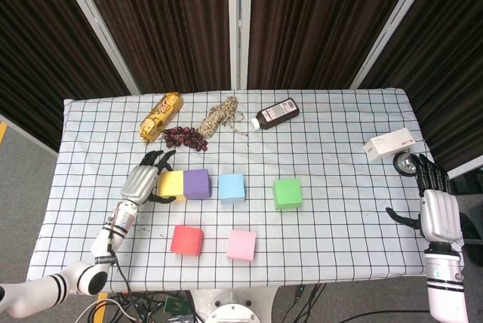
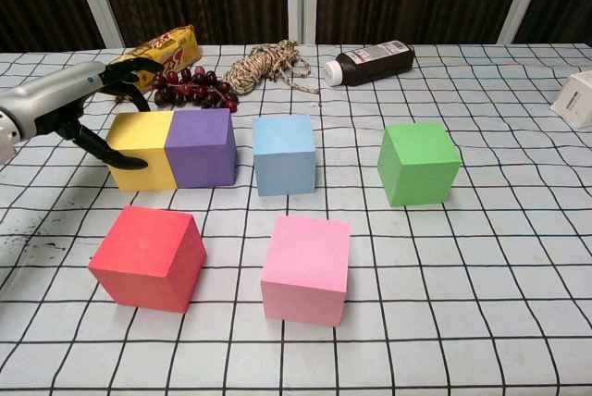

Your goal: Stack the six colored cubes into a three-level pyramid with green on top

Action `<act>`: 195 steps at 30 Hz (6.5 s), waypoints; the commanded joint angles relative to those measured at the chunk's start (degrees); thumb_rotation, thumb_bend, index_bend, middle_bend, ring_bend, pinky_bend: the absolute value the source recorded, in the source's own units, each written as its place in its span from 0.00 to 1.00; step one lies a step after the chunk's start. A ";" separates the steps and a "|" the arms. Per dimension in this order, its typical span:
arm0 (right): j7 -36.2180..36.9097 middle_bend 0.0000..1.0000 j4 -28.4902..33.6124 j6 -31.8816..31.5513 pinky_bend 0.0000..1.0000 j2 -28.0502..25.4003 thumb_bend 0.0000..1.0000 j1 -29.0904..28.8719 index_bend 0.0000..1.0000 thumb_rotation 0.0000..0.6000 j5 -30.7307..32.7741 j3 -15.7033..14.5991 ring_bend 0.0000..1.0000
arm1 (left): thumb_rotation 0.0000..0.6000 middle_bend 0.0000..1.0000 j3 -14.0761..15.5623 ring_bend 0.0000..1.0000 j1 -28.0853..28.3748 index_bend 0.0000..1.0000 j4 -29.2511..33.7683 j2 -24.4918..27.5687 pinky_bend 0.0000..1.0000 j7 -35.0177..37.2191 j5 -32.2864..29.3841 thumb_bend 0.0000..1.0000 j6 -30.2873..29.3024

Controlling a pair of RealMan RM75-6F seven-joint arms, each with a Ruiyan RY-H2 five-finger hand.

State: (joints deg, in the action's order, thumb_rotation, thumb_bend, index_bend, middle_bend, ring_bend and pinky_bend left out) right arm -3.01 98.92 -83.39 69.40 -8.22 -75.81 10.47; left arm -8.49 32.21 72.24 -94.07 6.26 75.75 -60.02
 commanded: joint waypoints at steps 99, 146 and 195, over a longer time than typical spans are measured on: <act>0.60 0.00 -0.62 0.94 0.00 -0.18 0.02 0.23 0.00 1.00 1.38 0.02 0.00 | 1.00 0.41 -0.47 0.03 -0.02 0.04 -0.83 -2.85 0.03 -1.51 -0.77 0.09 -1.02; -4.92 0.00 9.49 10.60 0.00 -4.18 0.03 -9.54 0.00 1.00 -2.55 3.15 0.00 | 1.00 0.11 3.82 0.00 -14.30 0.02 21.61 20.19 0.02 -2.62 3.18 0.00 -19.56; -25.11 0.30 -19.98 33.24 0.00 35.11 0.09 -46.52 0.00 1.00 25.07 5.08 0.00 | 1.00 0.14 3.06 0.00 -29.47 0.03 0.41 16.28 0.02 13.30 2.70 0.00 -27.87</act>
State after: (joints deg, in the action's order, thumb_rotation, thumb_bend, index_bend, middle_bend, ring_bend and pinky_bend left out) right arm -28.07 79.20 -49.94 104.29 -54.60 -50.55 15.70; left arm -5.41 2.73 72.72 -77.71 19.48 78.38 -87.99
